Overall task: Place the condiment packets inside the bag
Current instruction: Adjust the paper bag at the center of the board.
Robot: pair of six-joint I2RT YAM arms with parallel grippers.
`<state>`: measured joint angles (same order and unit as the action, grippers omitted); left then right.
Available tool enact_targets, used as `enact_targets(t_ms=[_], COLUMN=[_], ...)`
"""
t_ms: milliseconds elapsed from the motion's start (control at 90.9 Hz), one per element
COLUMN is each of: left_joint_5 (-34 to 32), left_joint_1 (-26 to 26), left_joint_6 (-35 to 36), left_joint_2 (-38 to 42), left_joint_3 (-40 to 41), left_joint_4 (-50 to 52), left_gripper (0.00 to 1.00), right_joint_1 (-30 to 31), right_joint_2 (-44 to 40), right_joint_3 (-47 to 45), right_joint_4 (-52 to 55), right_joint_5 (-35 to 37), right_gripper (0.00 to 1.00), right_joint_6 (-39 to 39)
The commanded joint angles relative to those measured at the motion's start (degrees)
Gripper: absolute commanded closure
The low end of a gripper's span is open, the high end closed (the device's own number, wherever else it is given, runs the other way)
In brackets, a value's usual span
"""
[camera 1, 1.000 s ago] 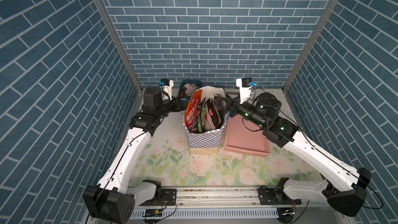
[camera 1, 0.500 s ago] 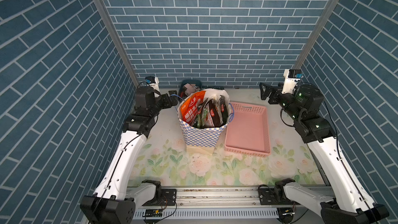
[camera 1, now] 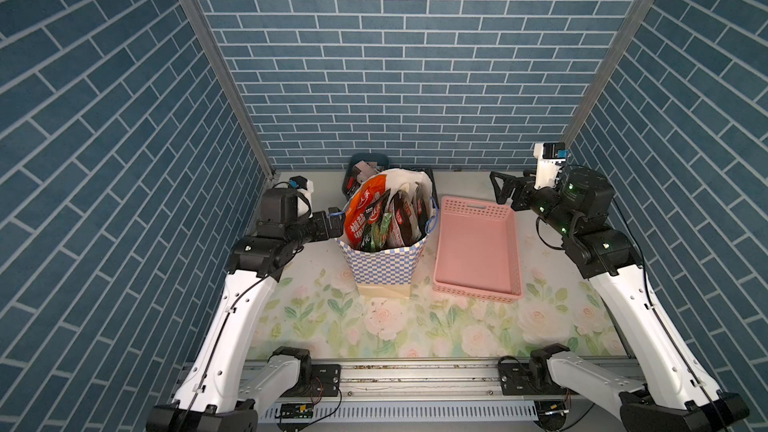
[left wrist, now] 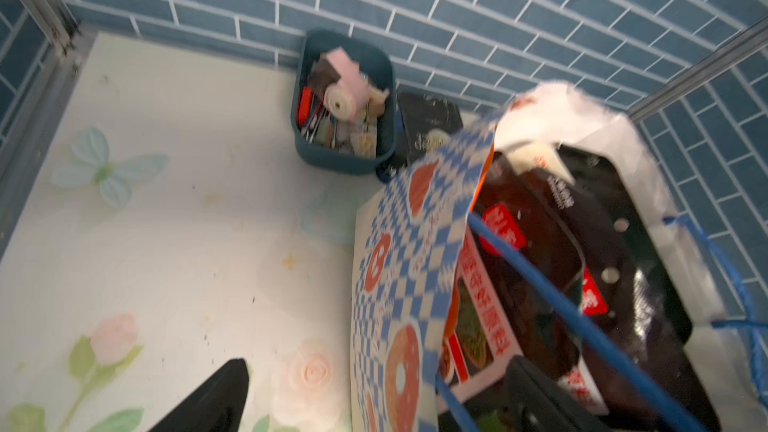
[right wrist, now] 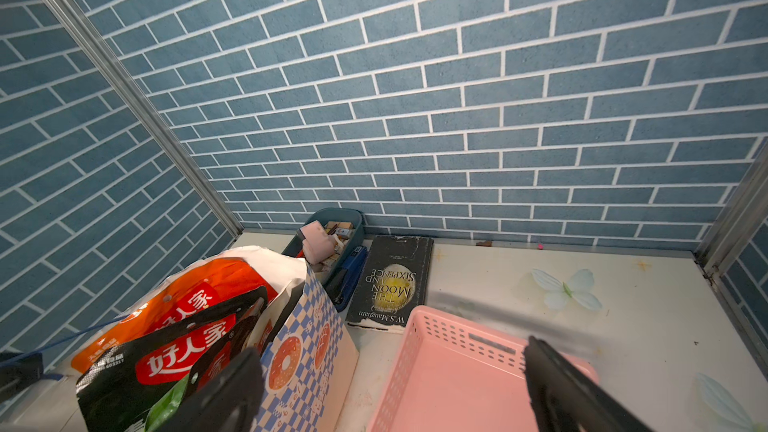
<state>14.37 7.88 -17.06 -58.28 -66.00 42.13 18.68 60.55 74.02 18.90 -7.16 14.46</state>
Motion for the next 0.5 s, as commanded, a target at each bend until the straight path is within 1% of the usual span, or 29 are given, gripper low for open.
enact_targets(t_ms=[0, 132, 176, 297, 352, 407, 484], left_joint_5=[1.8, 4.5, 3.7, -0.5, -0.4, 2.5, 8.1], left_joint_1=[-0.2, -0.2, -0.2, -0.2, -0.2, -0.2, 0.0], left_joint_6=[0.9, 3.1, 3.9, 5.7, 7.0, 9.3, 13.1], left_joint_2=[2.1, -0.5, -1.5, -3.7, -4.1, -3.3, -0.1], left_joint_3=[3.2, 2.0, 1.1, -2.1, -3.2, -3.4, -2.4], left_joint_4=[5.0, 6.0, 6.8, 9.6, 10.4, 10.2, 6.9], left_gripper=[0.0, 0.0, 0.0, 0.0, 0.0, 0.0, 0.0], right_joint_1=[-0.2, -0.1, 0.0, 1.2, 3.1, 5.0, 5.6], right_joint_2=[-0.9, -0.5, -0.5, -1.2, -1.6, -1.4, 0.2], right_joint_3=[-0.6, -1.5, -2.1, -4.7, -6.1, -6.6, -6.0], right_joint_4=[0.3, -3.1, -4.5, -9.2, -11.9, -13.3, -14.2], right_joint_5=[-3.2, -12.4, -15.6, -21.1, -21.5, -20.9, -19.6], right_gripper=[0.0, 0.02, 0.03, 0.05, 0.05, 0.04, 0.04], right_joint_6=[-3.3, -7.2, -9.1, -15.7, -20.0, -23.7, -23.7])
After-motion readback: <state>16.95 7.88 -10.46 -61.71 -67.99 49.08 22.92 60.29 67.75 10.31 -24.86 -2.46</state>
